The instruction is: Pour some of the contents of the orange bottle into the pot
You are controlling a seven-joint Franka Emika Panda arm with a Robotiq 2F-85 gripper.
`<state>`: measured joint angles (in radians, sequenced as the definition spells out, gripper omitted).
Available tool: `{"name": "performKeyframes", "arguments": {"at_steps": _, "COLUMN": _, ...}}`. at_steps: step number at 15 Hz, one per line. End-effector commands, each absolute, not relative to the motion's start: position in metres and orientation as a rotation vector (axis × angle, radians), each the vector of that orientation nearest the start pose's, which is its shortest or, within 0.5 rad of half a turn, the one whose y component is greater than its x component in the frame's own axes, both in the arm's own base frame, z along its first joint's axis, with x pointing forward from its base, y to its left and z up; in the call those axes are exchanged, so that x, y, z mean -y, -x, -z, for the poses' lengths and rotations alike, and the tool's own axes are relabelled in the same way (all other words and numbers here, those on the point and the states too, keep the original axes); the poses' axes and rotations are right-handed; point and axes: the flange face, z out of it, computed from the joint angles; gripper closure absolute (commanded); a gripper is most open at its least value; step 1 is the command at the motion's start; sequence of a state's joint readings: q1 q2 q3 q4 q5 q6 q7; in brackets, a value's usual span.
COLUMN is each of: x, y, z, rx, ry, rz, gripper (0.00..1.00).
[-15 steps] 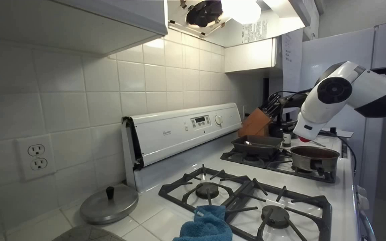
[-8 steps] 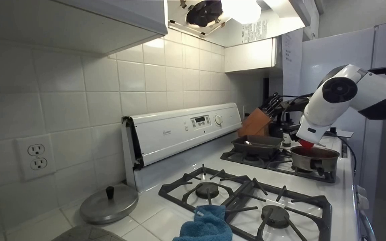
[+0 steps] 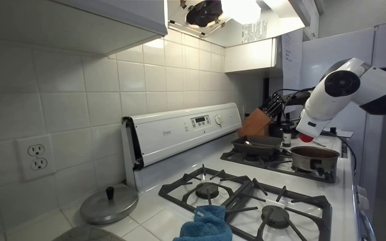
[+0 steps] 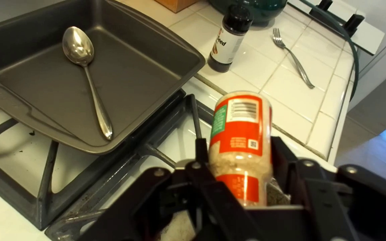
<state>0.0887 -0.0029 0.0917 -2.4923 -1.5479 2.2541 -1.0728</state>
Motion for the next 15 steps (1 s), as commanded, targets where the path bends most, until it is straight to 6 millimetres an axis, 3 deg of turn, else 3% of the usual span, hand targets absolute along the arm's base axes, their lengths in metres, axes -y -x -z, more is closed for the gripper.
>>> {"name": "performKeyframes", "arguments": {"at_steps": 1, "x": -0.056, "y": -0.451, "z": -0.289, "rx": -2.122, "ry": -0.713, "rz": 0.673, "gripper": 0.77}}
{"name": "performKeyframes", "arguments": {"at_steps": 6, "x": -0.058, "y": -0.448, "z": -0.280, "rx": -2.212, "ry": -0.727, "rz": 0.568, "gripper": 0.77}}
{"name": "performKeyframes", "arguments": {"at_steps": 12, "x": -0.053, "y": -0.445, "z": -0.296, "rx": -2.063, "ry": -0.708, "rz": 0.723, "gripper": 0.77}}
{"name": "performKeyframes", "arguments": {"at_steps": 15, "x": -0.056, "y": -0.444, "z": -0.298, "rx": -2.072, "ry": -0.706, "rz": 0.727, "gripper": 0.77}}
